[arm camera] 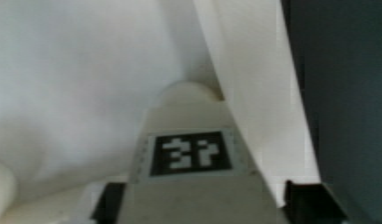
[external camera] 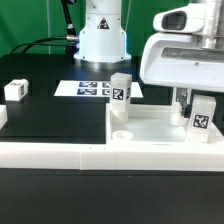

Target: Assemble square table

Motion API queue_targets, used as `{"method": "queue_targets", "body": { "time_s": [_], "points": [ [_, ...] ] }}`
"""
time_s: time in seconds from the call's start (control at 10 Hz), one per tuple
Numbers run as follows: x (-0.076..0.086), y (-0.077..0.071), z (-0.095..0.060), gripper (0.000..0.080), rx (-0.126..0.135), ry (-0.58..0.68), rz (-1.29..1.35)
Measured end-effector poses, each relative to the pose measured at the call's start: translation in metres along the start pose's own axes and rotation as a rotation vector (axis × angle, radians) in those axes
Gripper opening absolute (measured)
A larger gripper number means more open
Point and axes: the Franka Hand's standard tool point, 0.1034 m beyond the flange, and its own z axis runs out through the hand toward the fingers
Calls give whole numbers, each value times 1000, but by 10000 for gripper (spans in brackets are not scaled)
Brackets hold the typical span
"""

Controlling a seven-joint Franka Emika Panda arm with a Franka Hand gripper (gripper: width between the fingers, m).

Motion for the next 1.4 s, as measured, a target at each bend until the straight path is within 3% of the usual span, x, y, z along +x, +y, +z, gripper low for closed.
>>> {"method": "queue_targets", "body": {
  "time_s": [0.1, 0.2, 0.8, 1.0, 1.2, 1.4],
  "points": [
    [1, 2, 0, 363, -2, 1, 92],
    [1, 2, 0, 288, -2, 1, 150],
    [3, 7, 1, 288, -1, 3, 547],
    [2, 12, 2, 289, 52, 0, 890],
    [-1, 19, 2, 290, 149, -53, 1196],
    [-1, 18, 2, 290, 143, -65, 1314]
  ]
}}
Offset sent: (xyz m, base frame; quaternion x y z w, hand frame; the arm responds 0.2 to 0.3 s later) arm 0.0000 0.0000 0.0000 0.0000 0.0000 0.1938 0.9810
